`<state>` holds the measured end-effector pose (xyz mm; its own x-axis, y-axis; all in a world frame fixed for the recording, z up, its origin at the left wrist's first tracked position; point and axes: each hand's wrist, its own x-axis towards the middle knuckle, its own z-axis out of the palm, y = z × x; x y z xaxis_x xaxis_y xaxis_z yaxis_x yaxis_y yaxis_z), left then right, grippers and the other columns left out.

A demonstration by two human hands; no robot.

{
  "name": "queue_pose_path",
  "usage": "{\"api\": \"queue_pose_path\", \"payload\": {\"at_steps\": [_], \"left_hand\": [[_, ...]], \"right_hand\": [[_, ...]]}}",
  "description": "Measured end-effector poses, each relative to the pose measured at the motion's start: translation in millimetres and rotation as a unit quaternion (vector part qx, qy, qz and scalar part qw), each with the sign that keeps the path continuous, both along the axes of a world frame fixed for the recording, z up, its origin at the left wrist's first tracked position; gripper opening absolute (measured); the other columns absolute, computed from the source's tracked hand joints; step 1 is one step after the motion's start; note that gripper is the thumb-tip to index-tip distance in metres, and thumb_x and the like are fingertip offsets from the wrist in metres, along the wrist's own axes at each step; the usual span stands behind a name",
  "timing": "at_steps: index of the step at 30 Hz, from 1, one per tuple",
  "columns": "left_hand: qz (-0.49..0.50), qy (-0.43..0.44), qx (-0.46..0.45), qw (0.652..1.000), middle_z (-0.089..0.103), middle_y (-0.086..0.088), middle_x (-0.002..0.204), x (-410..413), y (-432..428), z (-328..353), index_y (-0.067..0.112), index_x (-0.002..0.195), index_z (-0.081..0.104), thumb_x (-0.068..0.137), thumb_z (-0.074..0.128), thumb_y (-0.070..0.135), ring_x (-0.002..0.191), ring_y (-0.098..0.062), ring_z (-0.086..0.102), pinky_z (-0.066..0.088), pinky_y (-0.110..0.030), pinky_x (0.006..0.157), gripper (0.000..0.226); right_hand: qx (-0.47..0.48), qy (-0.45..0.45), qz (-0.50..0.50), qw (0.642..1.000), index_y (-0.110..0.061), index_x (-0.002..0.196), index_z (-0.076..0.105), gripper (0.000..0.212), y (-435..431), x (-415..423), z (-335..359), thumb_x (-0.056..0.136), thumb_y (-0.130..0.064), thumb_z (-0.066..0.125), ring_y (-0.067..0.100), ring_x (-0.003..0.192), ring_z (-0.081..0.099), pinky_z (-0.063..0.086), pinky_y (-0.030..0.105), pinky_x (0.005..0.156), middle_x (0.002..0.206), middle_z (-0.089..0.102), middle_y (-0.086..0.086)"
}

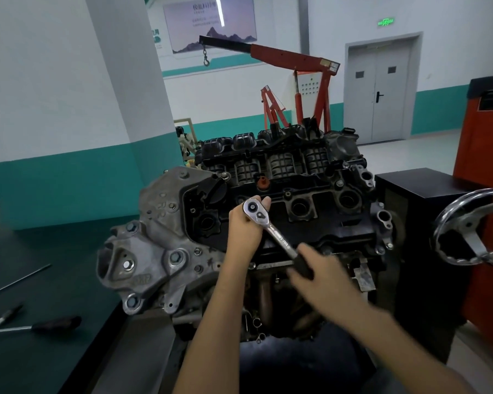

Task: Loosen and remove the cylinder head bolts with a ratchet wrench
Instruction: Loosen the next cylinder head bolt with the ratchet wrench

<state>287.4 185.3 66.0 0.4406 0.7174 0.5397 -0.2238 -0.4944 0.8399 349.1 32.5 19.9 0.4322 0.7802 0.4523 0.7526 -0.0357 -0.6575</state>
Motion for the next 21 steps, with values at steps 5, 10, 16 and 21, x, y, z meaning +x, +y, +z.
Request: {"api": "queue_pose_path", "payload": {"at_steps": [5, 10, 16, 21], "left_hand": [[0.054, 0.018, 0.048, 0.997, 0.023, 0.009, 0.057, 1.4, 1.1, 1.0, 0.015, 0.063, 0.029, 0.095, 0.059, 0.014, 0.053, -0.005, 0.021, 0.023, -0.019, 0.050, 0.044], [0.005, 0.034, 0.017, 0.999, 0.025, 0.012, 0.052, -1.5, 5.0, 1.2, 0.031, 0.049, 0.029, 0.093, 0.062, 0.017, 0.054, -0.008, 0.023, 0.024, -0.027, 0.055, 0.057], [-0.010, 0.020, 0.041, 0.999, 0.037, 0.016, 0.051, -0.1, 0.6, 4.5, 0.033, 0.047, 0.041, 0.094, 0.061, 0.019, 0.054, 0.000, 0.036, 0.035, -0.013, 0.058, 0.053], [-0.001, -0.009, 0.015, 1.000, 0.031, 0.016, 0.051, 1.2, -1.3, -1.7, 0.032, 0.051, 0.034, 0.093, 0.062, 0.021, 0.055, -0.004, 0.027, 0.027, -0.020, 0.055, 0.052]], "right_hand": [[0.085, 0.156, -0.030, 0.984, -0.016, 0.101, 0.049, 0.012, 43.9, -83.4, -31.1, 0.089, -0.016, 0.054, 0.013, 0.058, 0.053, 0.036, 0.013, 0.047, 0.069, 0.055, 0.003], [0.006, 0.065, 0.037, 0.997, -0.019, 0.090, 0.048, 0.015, 13.7, -30.6, -12.4, 0.083, -0.009, 0.057, 0.011, 0.052, 0.046, 0.034, 0.021, 0.049, 0.062, 0.048, 0.001], [-0.140, -0.137, 0.105, 0.975, -0.026, 0.076, 0.050, 0.024, -7.9, 58.9, 71.0, 0.083, -0.005, 0.059, 0.006, 0.052, 0.052, 0.041, 0.019, 0.052, 0.063, 0.054, -0.002], [-0.021, -0.002, 0.048, 0.999, -0.025, 0.074, 0.044, 0.025, -4.4, 3.2, 11.5, 0.082, -0.010, 0.061, 0.011, 0.049, 0.045, 0.037, 0.024, 0.048, 0.059, 0.049, 0.001]]}}
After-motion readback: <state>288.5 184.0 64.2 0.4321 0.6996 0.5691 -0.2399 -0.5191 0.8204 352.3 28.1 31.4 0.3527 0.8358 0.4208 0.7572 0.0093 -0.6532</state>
